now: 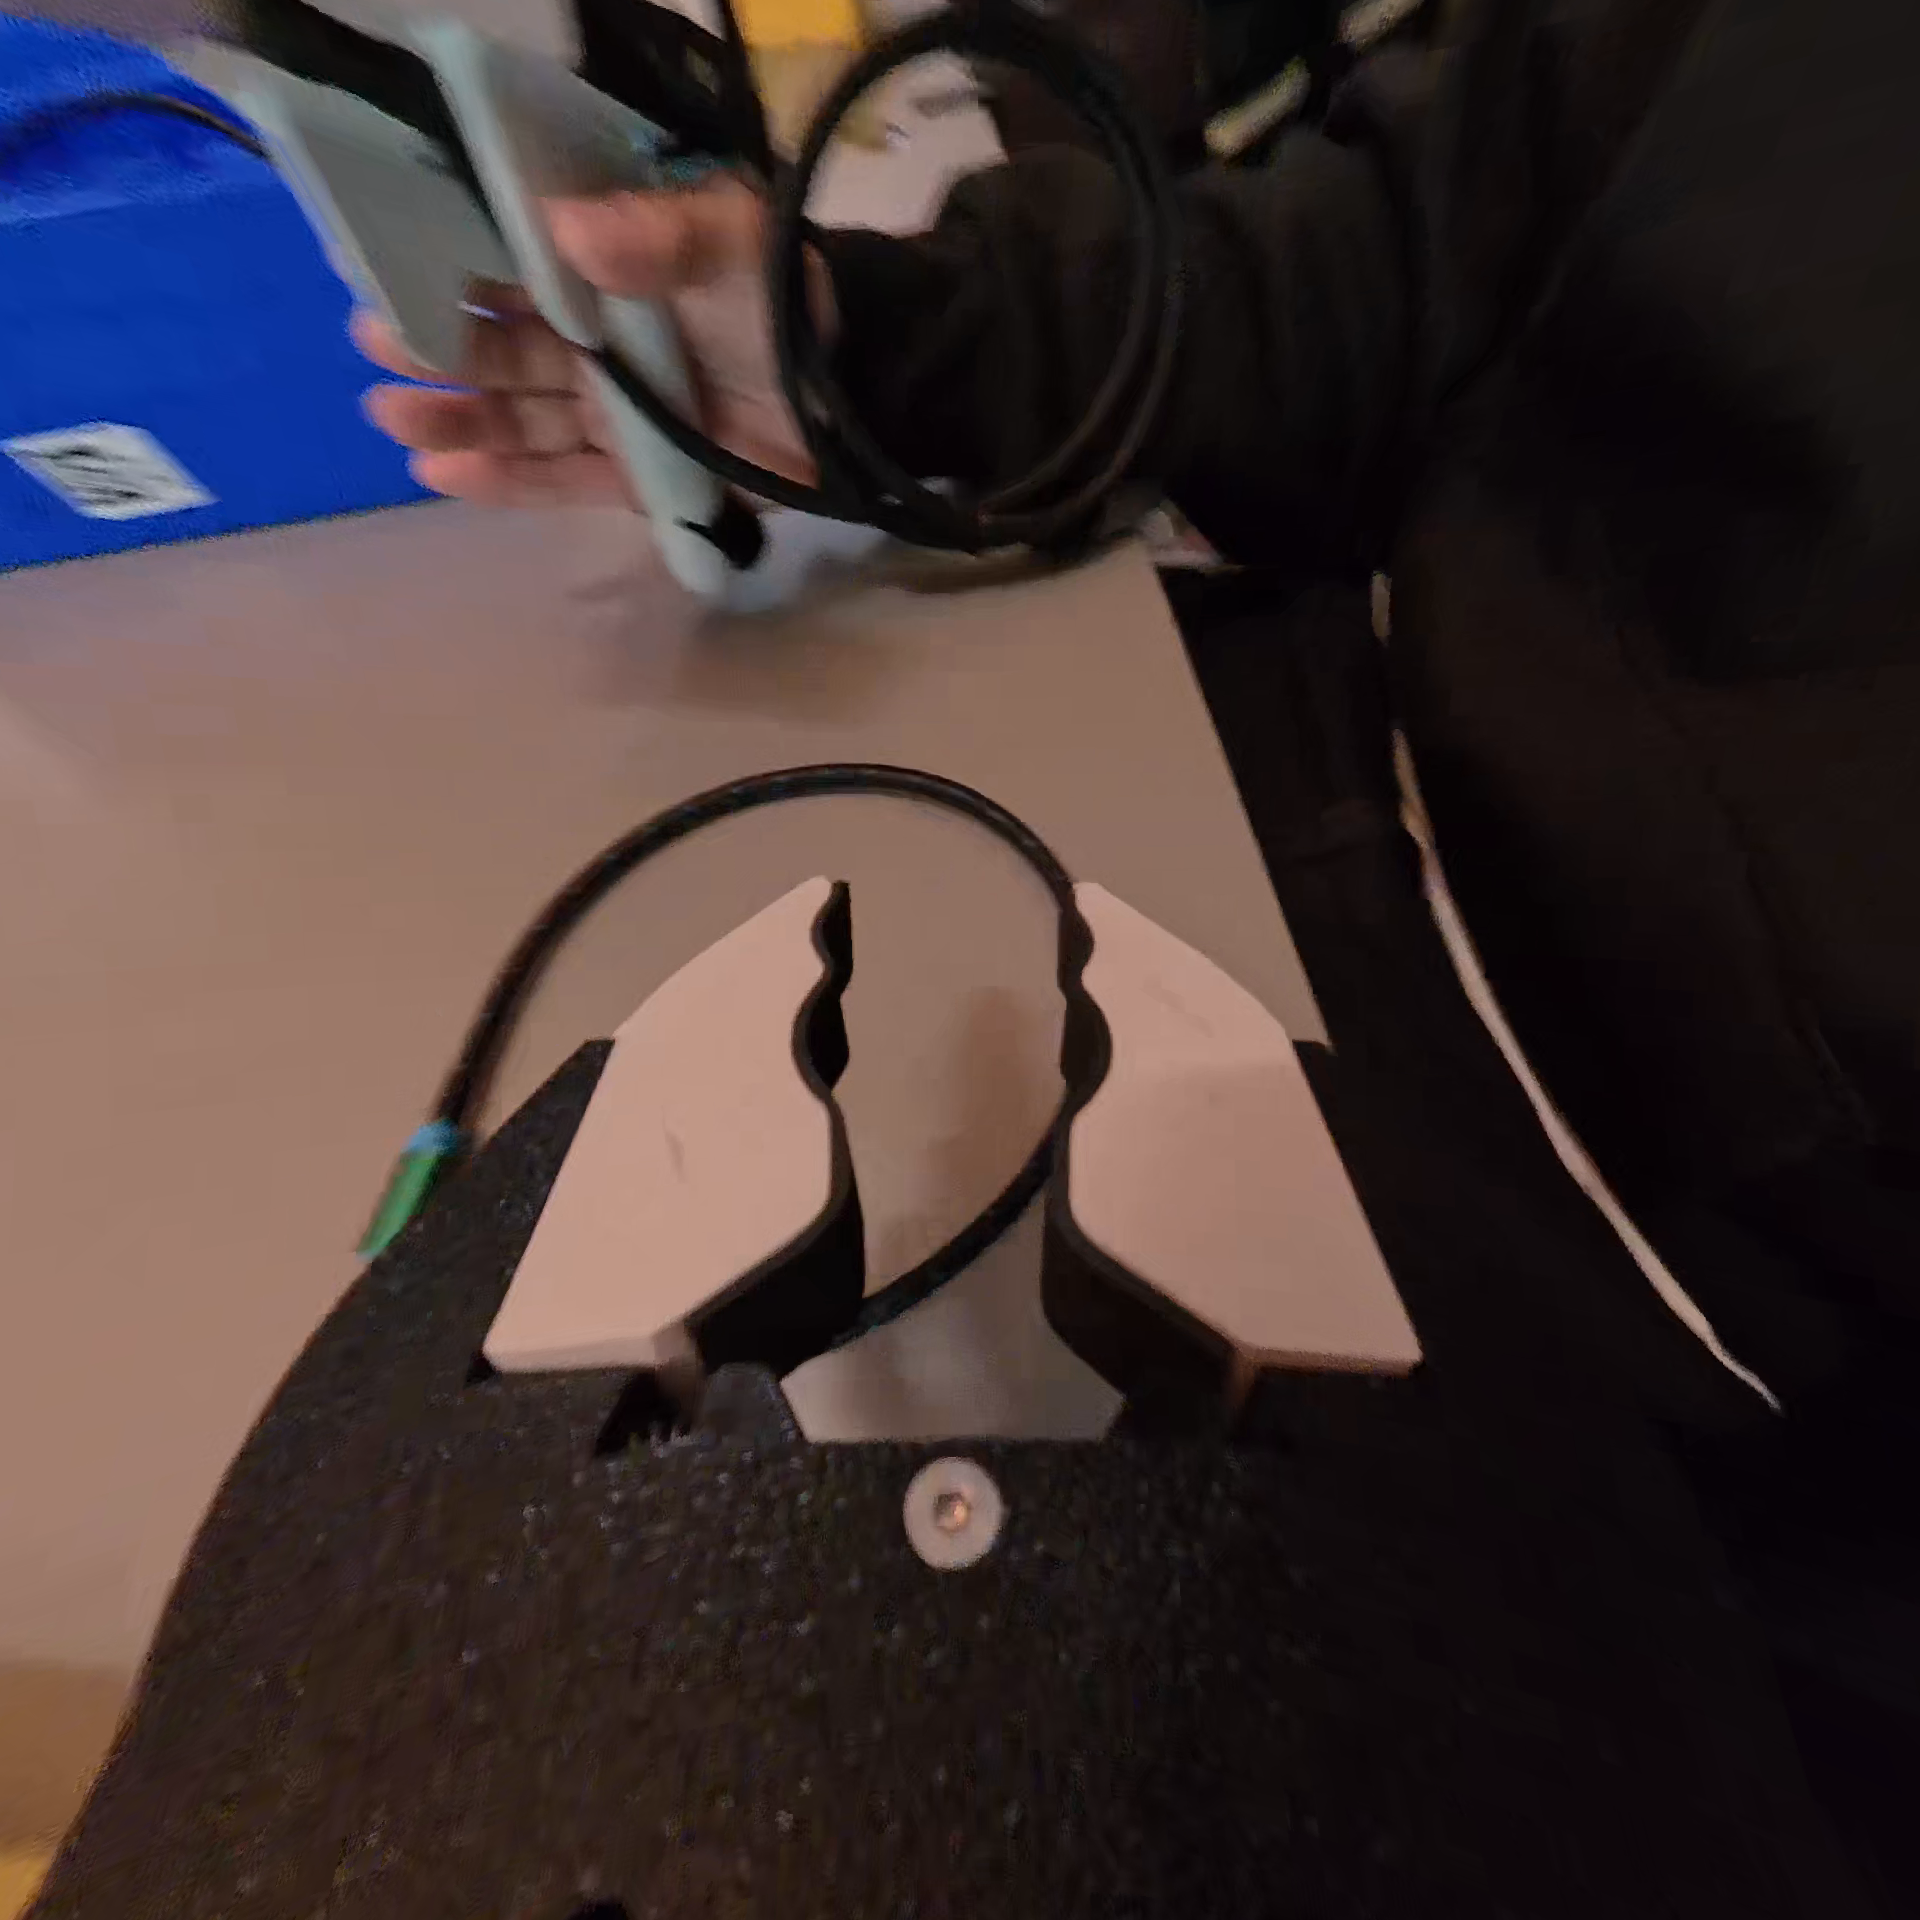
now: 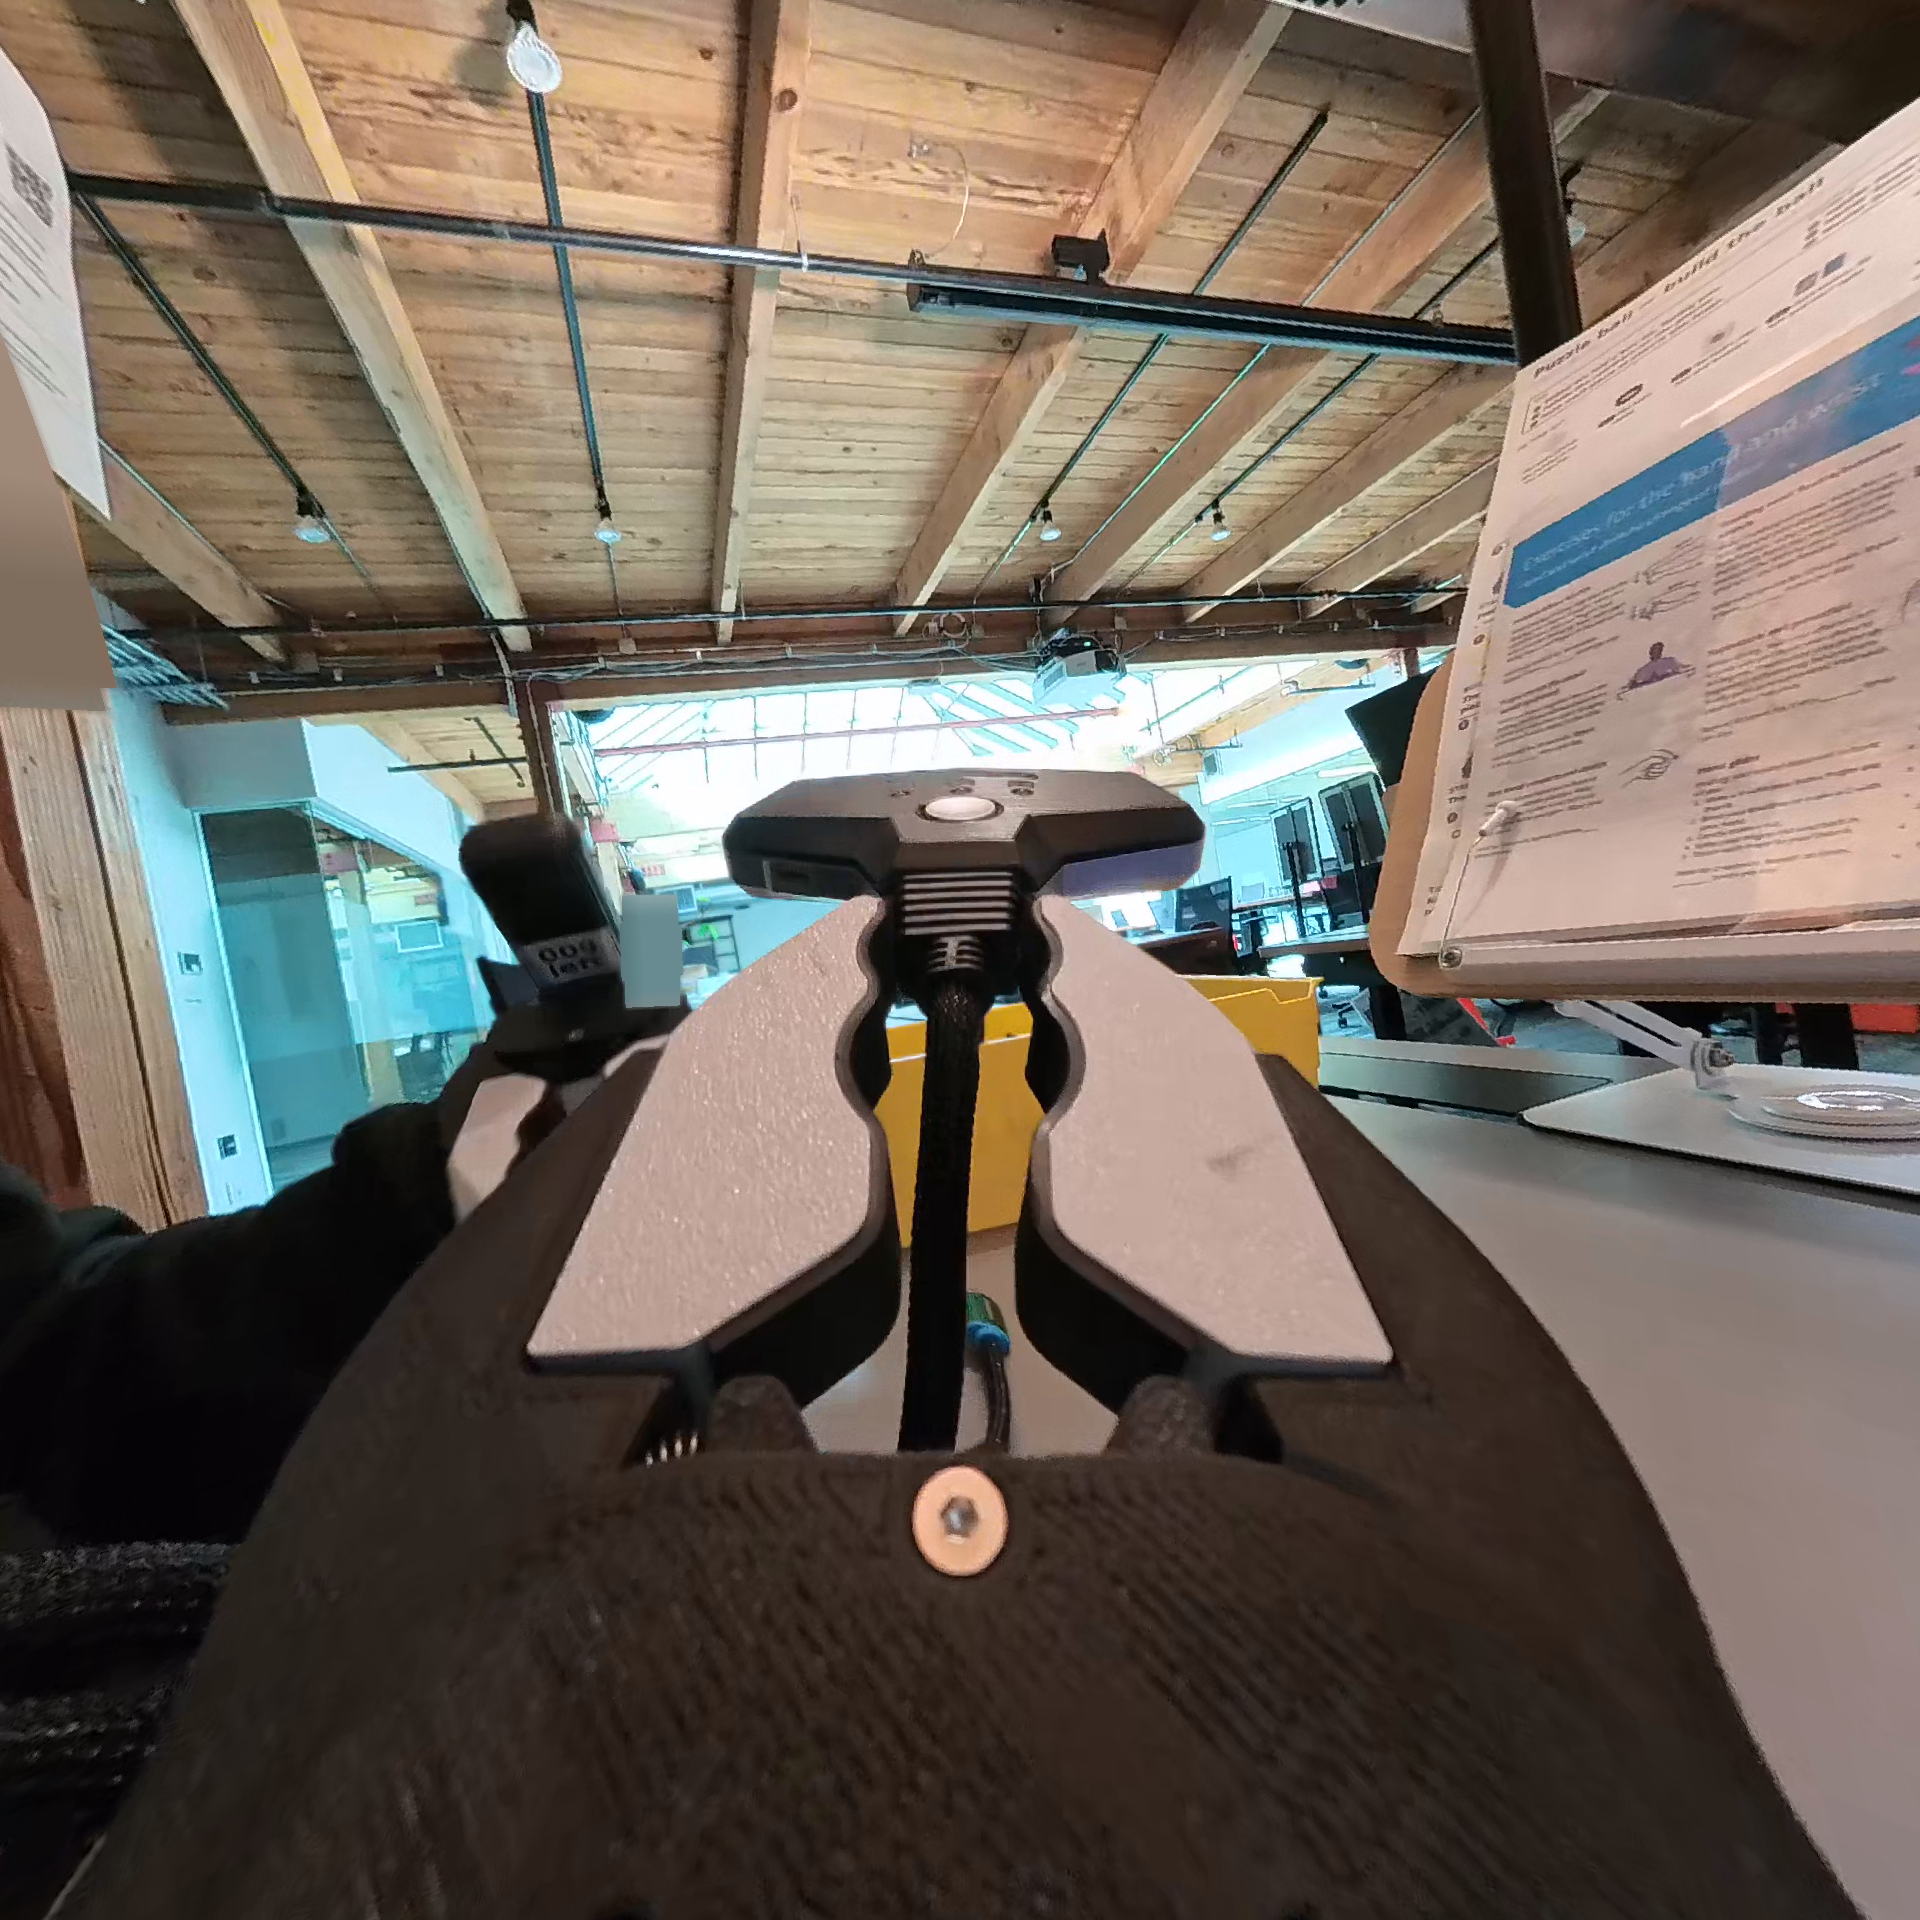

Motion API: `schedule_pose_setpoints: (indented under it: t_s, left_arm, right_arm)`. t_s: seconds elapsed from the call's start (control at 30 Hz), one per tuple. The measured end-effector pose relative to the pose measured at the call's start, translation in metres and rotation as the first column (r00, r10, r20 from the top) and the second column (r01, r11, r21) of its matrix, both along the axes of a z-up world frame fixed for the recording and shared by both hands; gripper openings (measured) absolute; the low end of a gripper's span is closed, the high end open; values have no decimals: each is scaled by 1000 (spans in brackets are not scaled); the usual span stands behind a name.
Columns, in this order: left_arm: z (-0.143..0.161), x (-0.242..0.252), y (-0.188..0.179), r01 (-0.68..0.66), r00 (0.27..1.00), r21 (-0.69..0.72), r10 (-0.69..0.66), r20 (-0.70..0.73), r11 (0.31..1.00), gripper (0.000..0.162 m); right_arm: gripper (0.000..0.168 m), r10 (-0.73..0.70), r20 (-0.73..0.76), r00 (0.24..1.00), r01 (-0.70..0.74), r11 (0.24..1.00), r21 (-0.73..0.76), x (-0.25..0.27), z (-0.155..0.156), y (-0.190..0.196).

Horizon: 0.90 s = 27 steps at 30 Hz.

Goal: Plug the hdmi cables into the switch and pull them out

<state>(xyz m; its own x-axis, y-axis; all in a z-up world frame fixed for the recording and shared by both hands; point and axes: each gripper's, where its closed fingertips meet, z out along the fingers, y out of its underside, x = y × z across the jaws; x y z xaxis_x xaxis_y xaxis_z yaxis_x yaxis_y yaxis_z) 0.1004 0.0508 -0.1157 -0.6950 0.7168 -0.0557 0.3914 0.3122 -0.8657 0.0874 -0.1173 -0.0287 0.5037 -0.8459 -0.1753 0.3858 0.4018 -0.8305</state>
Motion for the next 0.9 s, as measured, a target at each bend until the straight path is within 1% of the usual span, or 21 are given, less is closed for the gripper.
schedule_pose_setpoints:
  t_s: [0.03,0.07,0.1,0.13,0.17,0.2,0.23,0.3,0.4,0.5,0.57,0.7,0.9]
  left_arm:
    - [5,14,-5,-100,995,-9,100,17,995,38]
    - [5,33,-9,-234,971,19,232,60,972,37]
    - [1,54,-8,-379,921,79,368,127,922,38]
    - [-4,71,-3,-504,858,153,473,200,850,38]
    - [-10,83,6,-601,794,219,544,271,769,38]
    - [-17,90,14,-663,745,270,579,330,699,38]
    - [-25,91,21,-692,719,315,586,373,649,39]
    - [-40,84,28,-693,721,404,567,398,597,39]
    - [-60,74,23,-663,745,508,556,370,550,38]
    - [-73,77,19,-682,725,526,560,400,508,38]
    - [-78,78,16,-686,722,528,557,410,500,38]
    - [-79,85,8,-709,702,489,576,419,508,28]
    - [-79,95,-14,-733,672,431,660,337,527,20]
  right_arm:
    - [22,-3,-4,1000,3,1000,-8,1,-1,1]
    - [22,-3,-6,1000,3,1000,-12,1,-1,1]
    - [22,-3,-7,1000,3,1000,-14,1,-1,2]
    - [22,-1,-6,1000,1,1000,-15,1,-1,2]
    - [22,0,-6,1000,0,1000,-14,1,-1,2]
    - [22,0,-7,1000,0,1000,-15,2,-1,3]
    - [22,3,-9,1000,-3,1000,-17,2,-2,3]
    - [22,7,-11,1000,-7,1000,-21,2,-2,5]
    - [22,12,-10,1000,-13,999,-30,2,-2,7]
    - [22,11,-11,1000,-12,999,-33,2,-2,7]
    - [22,15,-10,1000,-15,999,-29,2,-2,7]
    - [22,21,-14,1000,-21,999,-33,3,-3,9]
    - [22,57,3,998,-57,998,-12,0,-1,10]
